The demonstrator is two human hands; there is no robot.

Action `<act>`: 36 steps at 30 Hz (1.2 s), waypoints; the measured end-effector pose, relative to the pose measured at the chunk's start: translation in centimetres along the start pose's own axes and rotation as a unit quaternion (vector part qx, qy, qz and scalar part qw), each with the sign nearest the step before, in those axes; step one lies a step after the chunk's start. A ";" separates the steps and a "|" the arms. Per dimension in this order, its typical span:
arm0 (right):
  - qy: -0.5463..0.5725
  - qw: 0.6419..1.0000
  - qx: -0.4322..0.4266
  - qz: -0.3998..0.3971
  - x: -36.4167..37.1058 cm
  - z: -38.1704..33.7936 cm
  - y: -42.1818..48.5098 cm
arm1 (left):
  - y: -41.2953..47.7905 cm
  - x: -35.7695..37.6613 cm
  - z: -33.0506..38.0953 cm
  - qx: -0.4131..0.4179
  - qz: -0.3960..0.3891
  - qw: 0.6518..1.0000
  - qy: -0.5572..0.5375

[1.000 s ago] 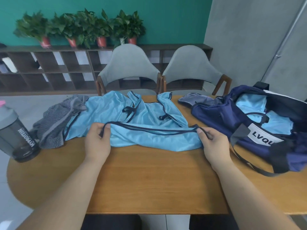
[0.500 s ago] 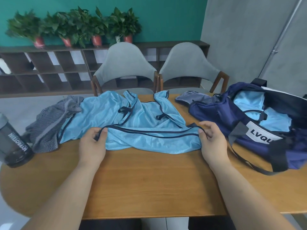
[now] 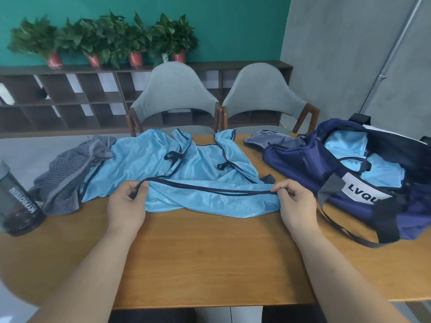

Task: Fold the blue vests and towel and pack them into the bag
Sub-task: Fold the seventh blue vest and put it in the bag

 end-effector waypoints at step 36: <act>-0.098 0.993 -0.060 0.007 -0.2 0.2 -0.1 | -0.6 0.1 1.3 -0.022 0.020 1.000 -0.005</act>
Point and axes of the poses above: each hand's wrist, its own y-axis towards the middle knuckle, its own x-axis out of the palm, z = x × y, the point moved 1 cm from there along y, towards the middle knuckle, and after that the axes turned 1 degree about x, right-handed, at the moved point
